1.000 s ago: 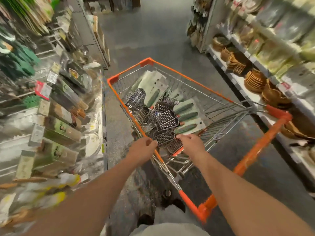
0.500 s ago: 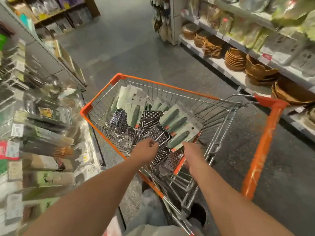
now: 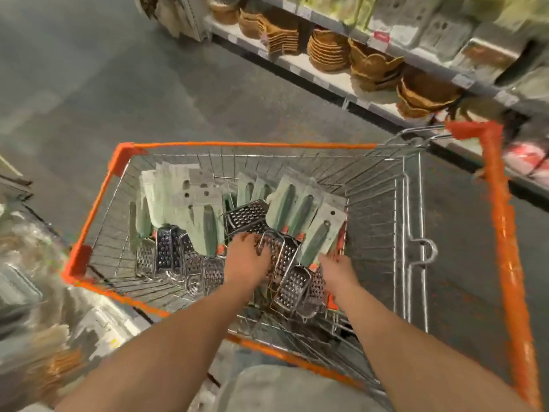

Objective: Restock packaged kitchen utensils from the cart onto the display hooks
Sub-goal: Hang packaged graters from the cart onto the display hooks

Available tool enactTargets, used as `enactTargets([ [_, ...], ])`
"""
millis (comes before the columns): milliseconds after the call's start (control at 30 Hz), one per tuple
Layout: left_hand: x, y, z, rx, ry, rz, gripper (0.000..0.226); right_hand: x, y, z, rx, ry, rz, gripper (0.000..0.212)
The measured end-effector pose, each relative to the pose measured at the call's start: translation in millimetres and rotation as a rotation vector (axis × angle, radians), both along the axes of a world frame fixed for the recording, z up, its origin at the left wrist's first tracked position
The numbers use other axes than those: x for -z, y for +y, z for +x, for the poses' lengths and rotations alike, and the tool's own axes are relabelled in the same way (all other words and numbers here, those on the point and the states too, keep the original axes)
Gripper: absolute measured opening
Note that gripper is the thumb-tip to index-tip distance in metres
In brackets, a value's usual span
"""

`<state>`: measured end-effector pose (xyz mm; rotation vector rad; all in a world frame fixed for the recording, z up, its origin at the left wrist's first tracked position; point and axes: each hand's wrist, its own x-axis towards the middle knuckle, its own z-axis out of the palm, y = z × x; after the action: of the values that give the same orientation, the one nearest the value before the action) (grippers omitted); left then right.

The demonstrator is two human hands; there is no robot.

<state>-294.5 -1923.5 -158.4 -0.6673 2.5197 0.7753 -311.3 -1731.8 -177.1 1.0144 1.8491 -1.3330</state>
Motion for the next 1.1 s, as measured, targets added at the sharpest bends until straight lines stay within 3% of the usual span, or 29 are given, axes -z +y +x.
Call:
enactTargets([
  [200,10,-8,-26,0.092,0.003,0.065,0.061,10,-23,-5,0.113,-0.035,-0.042,0.027],
  [367,20,-3,-40,0.159,-0.069,0.079,0.064,20,-33,-14,0.067,-0.022,-0.013,0.032],
  [500,23,1,-44,0.076,-0.106,0.124,0.058,37,-39,-21,0.157,-0.024,-0.029,0.039],
  [633,22,3,-54,-0.043,-0.153,0.114,0.062,33,-35,-26,0.235,0.042,-0.013,0.017],
  [800,24,-1,-65,-0.015,-0.175,0.043,0.050,27,-24,-41,0.384,0.123,-0.033,0.027],
  [900,22,-3,-69,0.013,-0.082,0.039,0.046,40,-25,-51,0.399,0.106,-0.088,0.038],
  [967,15,-9,-73,0.057,0.049,-0.015,0.045,76,-21,-52,0.418,0.079,-0.193,0.068],
  [1033,12,-19,-80,0.158,0.163,-0.167,0.048,62,-31,-57,0.321,0.007,-0.251,0.102],
  [1067,11,-25,-85,0.210,0.179,-0.252,0.053,39,-42,-61,0.246,-0.026,-0.245,0.101],
  [1100,12,-30,-90,0.251,0.145,-0.312,0.061,27,-51,-62,0.181,-0.052,-0.236,0.087],
])
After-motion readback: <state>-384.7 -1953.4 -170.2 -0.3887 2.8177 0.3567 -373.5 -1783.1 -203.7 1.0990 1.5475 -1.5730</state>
